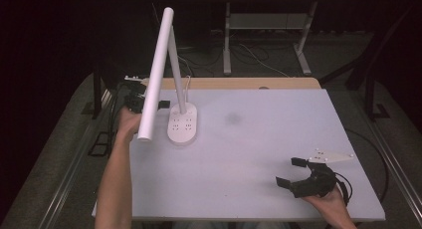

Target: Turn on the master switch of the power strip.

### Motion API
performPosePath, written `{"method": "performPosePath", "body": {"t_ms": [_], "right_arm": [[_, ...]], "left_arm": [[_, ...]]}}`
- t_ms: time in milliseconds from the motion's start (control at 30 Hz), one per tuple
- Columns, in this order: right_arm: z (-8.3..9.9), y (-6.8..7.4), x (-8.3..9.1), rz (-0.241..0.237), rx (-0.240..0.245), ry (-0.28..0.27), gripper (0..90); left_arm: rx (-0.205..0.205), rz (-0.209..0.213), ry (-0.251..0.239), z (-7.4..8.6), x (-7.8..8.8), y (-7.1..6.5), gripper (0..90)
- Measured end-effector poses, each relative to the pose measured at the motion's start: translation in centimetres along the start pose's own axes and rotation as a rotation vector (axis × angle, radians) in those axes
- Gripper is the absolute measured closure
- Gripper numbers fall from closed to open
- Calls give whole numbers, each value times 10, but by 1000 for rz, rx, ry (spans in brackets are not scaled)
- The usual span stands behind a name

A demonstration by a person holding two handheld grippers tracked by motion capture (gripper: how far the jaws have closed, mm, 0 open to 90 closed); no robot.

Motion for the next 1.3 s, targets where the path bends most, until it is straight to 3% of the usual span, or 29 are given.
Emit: {"method": "performPosePath", "body": {"t_ms": [767,1300], "right_arm": [[0,1,0,-11,5,1,3],[0,2,0,-15,7,1,3]], "left_arm": [[61,46,-51,5,-26,9,537],[85,35,-18,12,-43,13,634]]}}
Point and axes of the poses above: each handheld gripper's, and its own axes: x roughly backward along the jaws, z roughly out of its underside, y roughly to its left, the point moved 5 cm from there along -x, roughly forward along the jaws, and after that the axes turned 12 degrees about x, right-handed, at the moved point
